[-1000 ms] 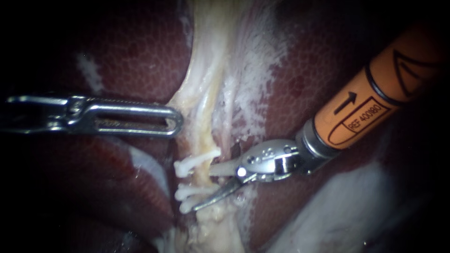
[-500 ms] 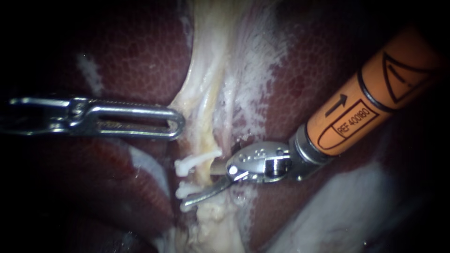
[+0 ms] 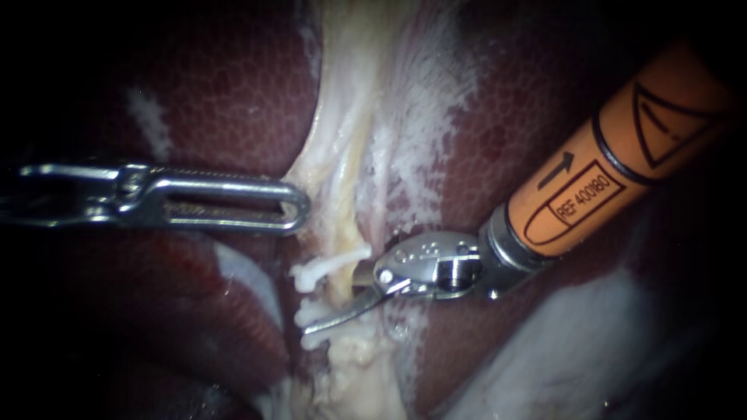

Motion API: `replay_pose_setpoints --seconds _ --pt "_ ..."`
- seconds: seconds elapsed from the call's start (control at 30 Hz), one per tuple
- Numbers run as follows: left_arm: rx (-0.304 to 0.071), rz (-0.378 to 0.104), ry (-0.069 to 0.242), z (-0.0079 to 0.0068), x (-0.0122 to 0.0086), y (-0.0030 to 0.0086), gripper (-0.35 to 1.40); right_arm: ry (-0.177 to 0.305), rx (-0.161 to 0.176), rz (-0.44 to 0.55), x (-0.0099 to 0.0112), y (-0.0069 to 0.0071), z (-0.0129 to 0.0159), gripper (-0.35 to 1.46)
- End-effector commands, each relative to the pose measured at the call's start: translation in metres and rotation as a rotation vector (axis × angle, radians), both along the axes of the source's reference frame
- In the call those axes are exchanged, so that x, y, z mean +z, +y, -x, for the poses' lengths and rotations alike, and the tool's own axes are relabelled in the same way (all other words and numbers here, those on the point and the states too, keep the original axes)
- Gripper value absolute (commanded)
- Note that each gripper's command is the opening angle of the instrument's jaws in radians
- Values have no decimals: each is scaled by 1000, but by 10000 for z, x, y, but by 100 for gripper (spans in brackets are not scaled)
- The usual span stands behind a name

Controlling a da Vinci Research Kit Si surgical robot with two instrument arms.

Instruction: Go to the cutting position left tube

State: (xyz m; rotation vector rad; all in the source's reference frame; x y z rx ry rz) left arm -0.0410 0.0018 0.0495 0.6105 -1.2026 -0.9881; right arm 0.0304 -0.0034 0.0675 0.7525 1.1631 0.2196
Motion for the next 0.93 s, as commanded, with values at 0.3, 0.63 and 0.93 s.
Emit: replay_pose_setpoints --seconds 0.3,0.63,0.93 --pt "0 0 0 0 0 0 -35 2 -6 -12 0 0 -1 25" --pt "2 0 2 0 0 0 -35 3 -8 -11 1 -1 -1 26" --pt "2 0 2 0 0 0 -35 4 -9 -11 1 -1 0 26"
